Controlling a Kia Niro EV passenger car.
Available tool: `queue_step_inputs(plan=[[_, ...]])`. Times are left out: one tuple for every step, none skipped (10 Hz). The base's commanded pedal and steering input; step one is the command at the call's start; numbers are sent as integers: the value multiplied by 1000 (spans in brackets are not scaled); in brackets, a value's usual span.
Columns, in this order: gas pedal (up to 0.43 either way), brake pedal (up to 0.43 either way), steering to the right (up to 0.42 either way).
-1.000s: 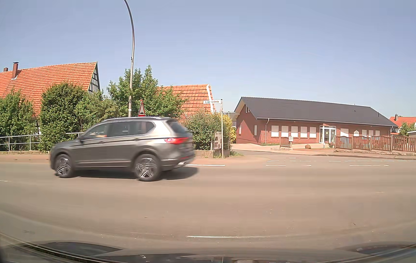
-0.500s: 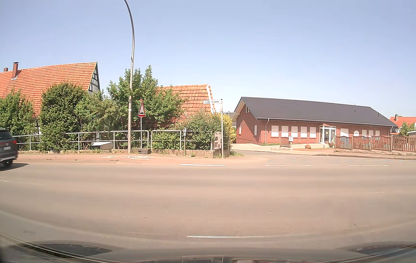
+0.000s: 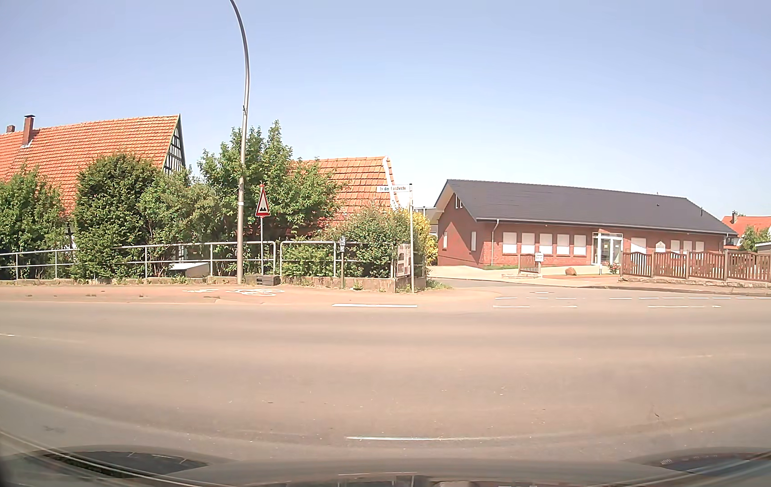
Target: Follow the waypoints while adhering to traffic rules and regulations
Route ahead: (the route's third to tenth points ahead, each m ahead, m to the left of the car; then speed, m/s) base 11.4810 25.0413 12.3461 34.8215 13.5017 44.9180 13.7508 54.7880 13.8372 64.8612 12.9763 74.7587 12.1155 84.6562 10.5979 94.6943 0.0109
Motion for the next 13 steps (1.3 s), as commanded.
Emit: queue_step_inputs(plan=[[0, 287, -8], [0, 287, -8], [0, 287, -8], [0, 287, -7], [0, 287, -8], [0, 287, -8], [0, 244, -8], [0, 213, -8], [0, 201, -8], [0, 201, -8], [0, 201, -8], [0, 201, -8], [0, 201, -8]])
